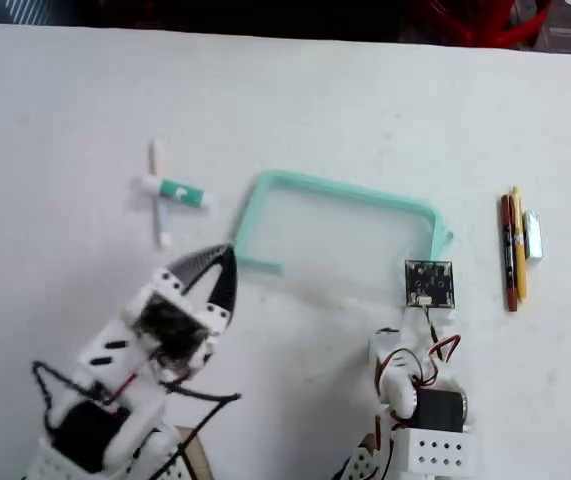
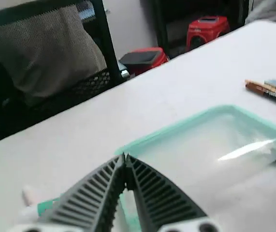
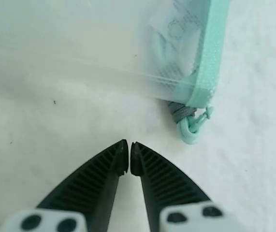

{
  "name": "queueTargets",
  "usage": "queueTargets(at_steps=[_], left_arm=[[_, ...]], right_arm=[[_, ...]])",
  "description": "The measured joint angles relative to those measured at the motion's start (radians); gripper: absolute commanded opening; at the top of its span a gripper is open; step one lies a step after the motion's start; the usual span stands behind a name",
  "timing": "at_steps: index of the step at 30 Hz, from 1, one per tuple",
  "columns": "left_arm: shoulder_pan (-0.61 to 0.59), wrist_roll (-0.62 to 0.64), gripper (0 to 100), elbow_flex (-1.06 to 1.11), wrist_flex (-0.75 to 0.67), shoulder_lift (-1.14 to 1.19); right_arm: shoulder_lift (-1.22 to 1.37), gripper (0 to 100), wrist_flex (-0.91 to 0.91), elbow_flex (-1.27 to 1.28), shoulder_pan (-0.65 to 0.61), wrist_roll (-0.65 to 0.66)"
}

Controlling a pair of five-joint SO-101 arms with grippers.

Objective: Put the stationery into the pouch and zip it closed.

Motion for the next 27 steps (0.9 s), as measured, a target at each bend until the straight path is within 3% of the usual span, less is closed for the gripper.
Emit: queueTargets(at_steps=[4, 7, 27], left_arm=[[-0.026, -0.066, 2, 0.216, -0.164, 0.003], [-0.028, -0.083, 2, 0.236, -0.206, -0.003], [-0.032, -0.089, 2, 0.244, -0.213, 0.003]], right_arm=[[0.000, 1.9, 0.000, 0.000, 0.000, 0.000], [0.000, 1.9, 0.000, 0.000, 0.000, 0.000], [0.000, 1.9, 0.000, 0.000, 0.000, 0.000]])
